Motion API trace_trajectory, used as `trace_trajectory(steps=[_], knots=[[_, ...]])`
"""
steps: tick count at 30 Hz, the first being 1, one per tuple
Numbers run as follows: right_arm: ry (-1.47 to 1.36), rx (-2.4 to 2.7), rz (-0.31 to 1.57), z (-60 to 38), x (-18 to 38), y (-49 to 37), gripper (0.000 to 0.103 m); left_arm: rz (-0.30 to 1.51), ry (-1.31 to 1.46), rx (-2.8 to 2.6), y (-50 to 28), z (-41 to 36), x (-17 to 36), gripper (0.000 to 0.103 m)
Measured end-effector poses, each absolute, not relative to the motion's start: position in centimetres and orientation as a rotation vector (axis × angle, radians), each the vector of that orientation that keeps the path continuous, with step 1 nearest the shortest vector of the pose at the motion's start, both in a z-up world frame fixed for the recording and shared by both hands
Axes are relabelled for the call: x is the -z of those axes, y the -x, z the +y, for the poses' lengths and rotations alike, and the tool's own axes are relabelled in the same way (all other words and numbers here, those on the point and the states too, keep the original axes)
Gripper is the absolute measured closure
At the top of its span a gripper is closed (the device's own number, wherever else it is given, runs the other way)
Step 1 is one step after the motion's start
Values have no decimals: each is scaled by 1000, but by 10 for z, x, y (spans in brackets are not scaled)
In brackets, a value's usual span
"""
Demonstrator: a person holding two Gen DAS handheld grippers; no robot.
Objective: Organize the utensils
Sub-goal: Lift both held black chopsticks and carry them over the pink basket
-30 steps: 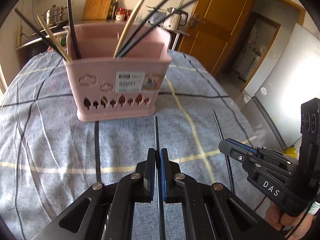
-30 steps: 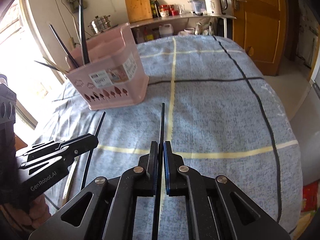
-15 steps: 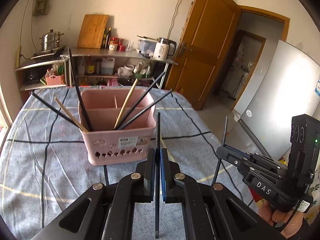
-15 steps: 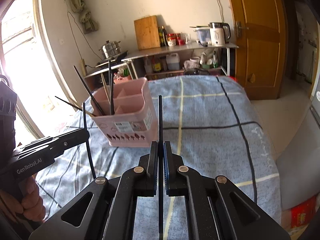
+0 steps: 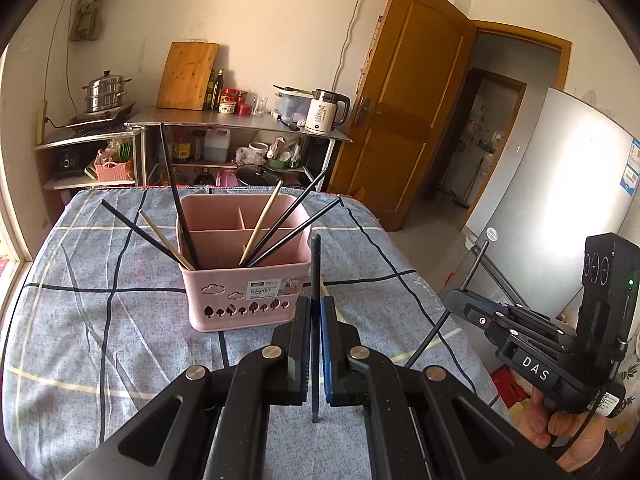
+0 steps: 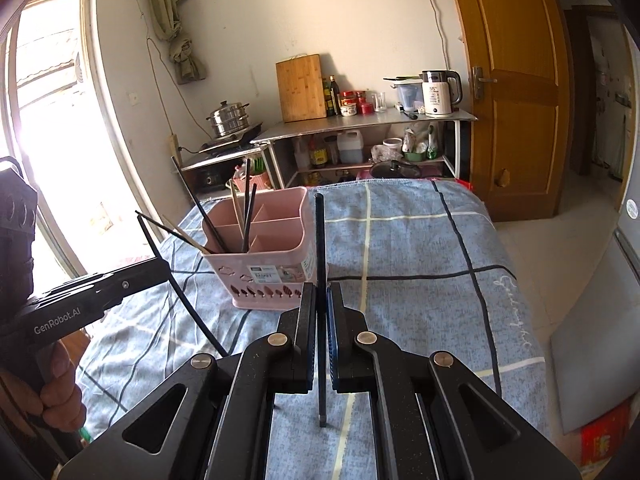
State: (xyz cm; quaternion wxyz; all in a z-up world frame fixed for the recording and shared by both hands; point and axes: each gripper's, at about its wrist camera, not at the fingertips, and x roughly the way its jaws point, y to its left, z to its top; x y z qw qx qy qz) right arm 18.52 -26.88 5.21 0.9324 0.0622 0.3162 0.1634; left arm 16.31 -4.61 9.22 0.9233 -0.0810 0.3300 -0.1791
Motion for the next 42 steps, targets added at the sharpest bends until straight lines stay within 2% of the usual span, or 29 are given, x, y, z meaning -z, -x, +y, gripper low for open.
trace_trajectory(steps=[16, 29, 42], knots=[[-101, -357, 610, -265, -68, -163, 98, 674, 156, 376, -139, -36, -107, 99], [-78, -436, 523, -226, -106, -182, 98, 595, 152, 333, -155, 4, -157, 99], [-85, -478, 453, -190, -146, -228, 98, 541, 156, 272, -202, 35, -206, 99]])
